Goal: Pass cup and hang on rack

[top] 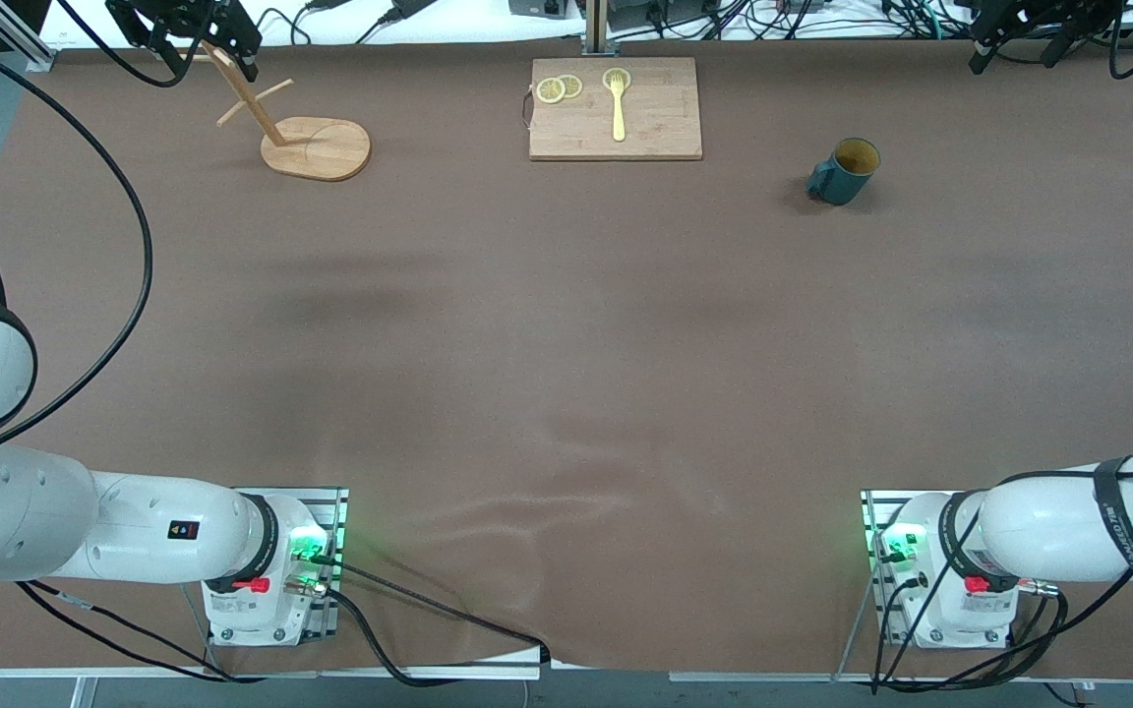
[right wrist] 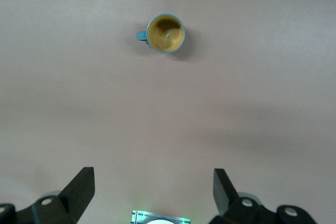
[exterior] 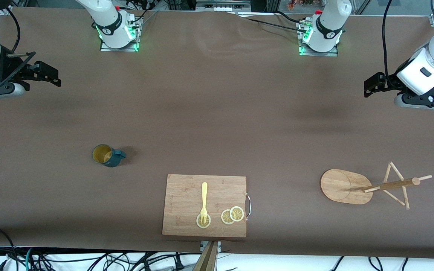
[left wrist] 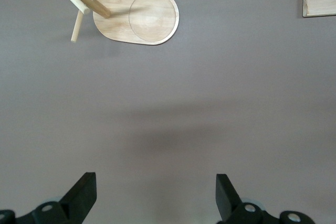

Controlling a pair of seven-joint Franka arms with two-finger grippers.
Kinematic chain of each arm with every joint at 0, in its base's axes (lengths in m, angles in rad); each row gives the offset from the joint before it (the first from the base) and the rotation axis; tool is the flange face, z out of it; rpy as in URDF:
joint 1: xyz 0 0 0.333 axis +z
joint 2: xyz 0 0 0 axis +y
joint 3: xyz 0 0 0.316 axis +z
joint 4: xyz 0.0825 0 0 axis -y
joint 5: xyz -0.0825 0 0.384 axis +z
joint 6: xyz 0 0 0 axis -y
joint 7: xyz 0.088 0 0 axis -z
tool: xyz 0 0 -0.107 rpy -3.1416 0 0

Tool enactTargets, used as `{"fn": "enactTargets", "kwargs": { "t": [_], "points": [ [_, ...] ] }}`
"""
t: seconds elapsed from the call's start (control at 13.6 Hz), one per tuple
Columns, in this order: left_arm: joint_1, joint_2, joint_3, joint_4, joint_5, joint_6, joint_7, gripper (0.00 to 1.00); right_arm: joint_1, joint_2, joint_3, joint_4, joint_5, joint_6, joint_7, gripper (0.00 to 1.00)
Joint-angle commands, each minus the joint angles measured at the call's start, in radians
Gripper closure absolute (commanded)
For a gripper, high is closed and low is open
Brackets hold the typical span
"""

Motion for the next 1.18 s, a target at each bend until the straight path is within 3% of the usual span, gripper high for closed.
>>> {"fn": "enactTargets", "kwargs": {
  "t": [0.0,1.11],
  "points": [
    [0.001,0.005,-0.003,0.021,0.011,-0.017,0.018,0.00,-0.020,-0.002,0.020,0.002,-0.030,0.006,0.010,0.00],
    [0.003,0.007,0.000,0.021,0.020,-0.019,0.035,0.00,-0.018,-0.006,0.025,0.026,-0.049,-0.028,0.007,0.00]
  ]
}}
